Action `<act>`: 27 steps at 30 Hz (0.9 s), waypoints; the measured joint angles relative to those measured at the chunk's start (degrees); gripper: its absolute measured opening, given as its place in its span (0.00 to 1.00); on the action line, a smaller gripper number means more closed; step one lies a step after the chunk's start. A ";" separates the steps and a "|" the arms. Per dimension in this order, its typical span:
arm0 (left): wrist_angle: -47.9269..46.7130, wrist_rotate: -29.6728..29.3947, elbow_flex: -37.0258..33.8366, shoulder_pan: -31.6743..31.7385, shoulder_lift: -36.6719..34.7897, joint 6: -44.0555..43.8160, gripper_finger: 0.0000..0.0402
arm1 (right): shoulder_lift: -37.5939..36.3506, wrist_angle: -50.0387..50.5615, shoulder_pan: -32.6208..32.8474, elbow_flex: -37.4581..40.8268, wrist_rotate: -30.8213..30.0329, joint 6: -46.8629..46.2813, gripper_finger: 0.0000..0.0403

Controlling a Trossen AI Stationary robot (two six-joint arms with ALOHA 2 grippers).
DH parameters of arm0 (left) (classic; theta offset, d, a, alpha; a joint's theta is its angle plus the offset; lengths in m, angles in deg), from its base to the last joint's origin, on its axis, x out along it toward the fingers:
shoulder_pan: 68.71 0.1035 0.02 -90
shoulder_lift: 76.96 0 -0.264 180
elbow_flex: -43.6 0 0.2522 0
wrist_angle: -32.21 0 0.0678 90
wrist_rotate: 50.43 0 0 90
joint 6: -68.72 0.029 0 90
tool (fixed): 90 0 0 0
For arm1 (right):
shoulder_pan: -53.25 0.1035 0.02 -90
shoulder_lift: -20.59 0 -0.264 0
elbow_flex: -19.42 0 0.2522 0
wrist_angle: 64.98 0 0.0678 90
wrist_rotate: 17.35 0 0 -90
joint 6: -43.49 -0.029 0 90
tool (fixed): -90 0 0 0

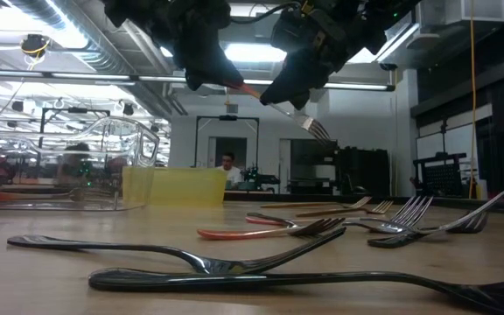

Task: Sort silverware by color (type)
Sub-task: Put the orange fork into the transparent bin

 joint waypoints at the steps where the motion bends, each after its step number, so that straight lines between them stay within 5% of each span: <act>1: 0.02 0.11 0.00 0.00 0.00 0.00 0.04 | 0.00 -0.02 0.00 0.00 -0.05 0.01 0.00; 27: -0.02 -0.21 0.00 0.00 0.00 0.00 0.00 | 0.00 0.00 -0.04 0.00 -2.85 -0.52 0.06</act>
